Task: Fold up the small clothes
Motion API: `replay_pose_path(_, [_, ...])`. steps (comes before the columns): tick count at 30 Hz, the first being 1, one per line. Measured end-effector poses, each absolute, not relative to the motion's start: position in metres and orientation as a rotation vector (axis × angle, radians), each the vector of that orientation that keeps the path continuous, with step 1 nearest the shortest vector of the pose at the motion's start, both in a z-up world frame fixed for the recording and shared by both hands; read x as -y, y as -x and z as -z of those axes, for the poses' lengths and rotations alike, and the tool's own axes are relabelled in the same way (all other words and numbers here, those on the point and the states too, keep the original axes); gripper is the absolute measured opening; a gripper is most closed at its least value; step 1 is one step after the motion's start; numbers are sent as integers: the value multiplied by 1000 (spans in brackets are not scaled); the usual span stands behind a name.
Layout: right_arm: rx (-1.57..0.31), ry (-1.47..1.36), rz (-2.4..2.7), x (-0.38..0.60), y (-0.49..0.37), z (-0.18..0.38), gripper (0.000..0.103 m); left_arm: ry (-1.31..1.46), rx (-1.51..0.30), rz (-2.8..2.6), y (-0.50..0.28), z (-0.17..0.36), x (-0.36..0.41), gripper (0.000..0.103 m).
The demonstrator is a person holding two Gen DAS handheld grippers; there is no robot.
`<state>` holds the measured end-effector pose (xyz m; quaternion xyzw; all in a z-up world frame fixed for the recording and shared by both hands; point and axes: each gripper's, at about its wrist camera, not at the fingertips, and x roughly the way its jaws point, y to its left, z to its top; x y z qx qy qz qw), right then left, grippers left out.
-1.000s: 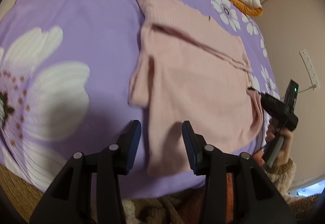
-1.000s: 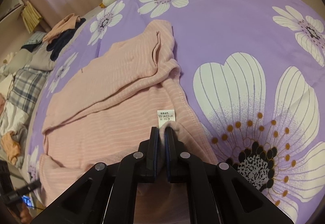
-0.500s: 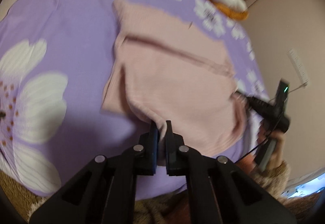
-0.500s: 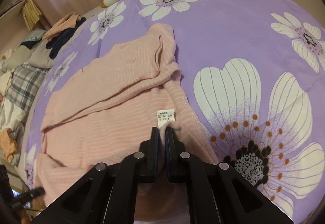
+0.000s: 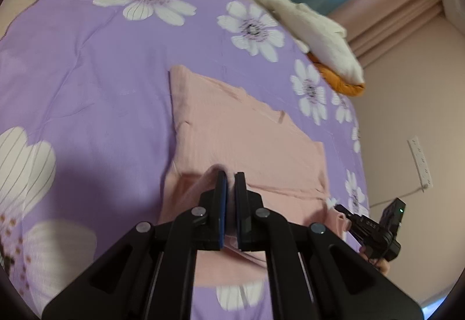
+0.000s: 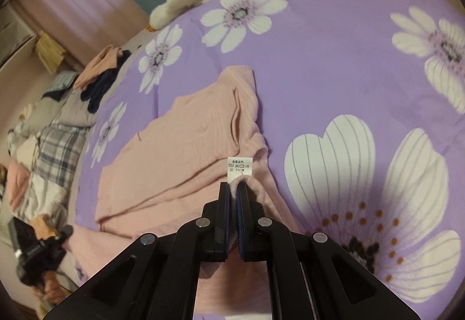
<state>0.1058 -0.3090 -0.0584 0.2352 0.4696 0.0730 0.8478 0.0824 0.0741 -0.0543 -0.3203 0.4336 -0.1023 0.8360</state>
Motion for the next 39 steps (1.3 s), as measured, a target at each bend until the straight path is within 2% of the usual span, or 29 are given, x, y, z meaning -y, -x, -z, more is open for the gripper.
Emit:
replay_pose_path(6, [-1063,-532,-100,316,-129,80,5,709,-990,156,-121,88,-83,5])
replay_pose_path(10, [-1059,-526,-111,319,-129,78,6,692,-998,147,-127,91,-83,6])
replay_pose_path(11, [-1055,-520,-116,320,-128,75,6,682,-991,157,-126,89,-83,7])
replay_pose_path(12, [-1051,-515,-114,323,-127,73,7,661,-976,189,-126,86,-83,16])
replay_pose_path(13, [-1029,-499,-95,327,-124,67,11,649,-955,219,-125,83,-84,25])
replay_pose_path(14, [-1009,-486,-76,330,-124,63,16,644,-932,232,-123,79,-87,29])
replay_pose_path(16, [-971,-472,-40,340,-121,54,49,629,-918,220,-122,74,-93,36])
replay_pose_path(17, [-952,-470,-39,346,-118,49,51,615,-916,211,-120,71,-97,37])
replay_pose_path(21, [-936,-397,-64,355,-112,34,51,561,-917,176,-108,68,-110,52])
replay_pose_path(28, [-974,-171,-173,327,-120,31,51,454,-1003,191,-79,83,-104,53])
replay_pose_path(31, [-999,-88,-221,307,-133,37,51,403,-1029,216,-74,93,-91,49])
replay_pose_path(32, [-1004,-76,-238,303,-136,39,51,397,-1031,224,-73,95,-87,46])
replay_pose_path(33, [-1014,-58,-259,296,-141,42,51,368,-1031,254,-73,96,-78,37])
replay_pose_path(35, [-1029,-29,-286,286,-147,48,50,308,-1016,291,-74,95,-63,34])
replay_pose_path(38, [-1046,13,-293,273,-150,56,41,265,-999,290,-83,95,-51,34])
replay_pose_path(39, [-1044,28,-293,270,-148,57,34,268,-1006,281,-87,97,-51,34])
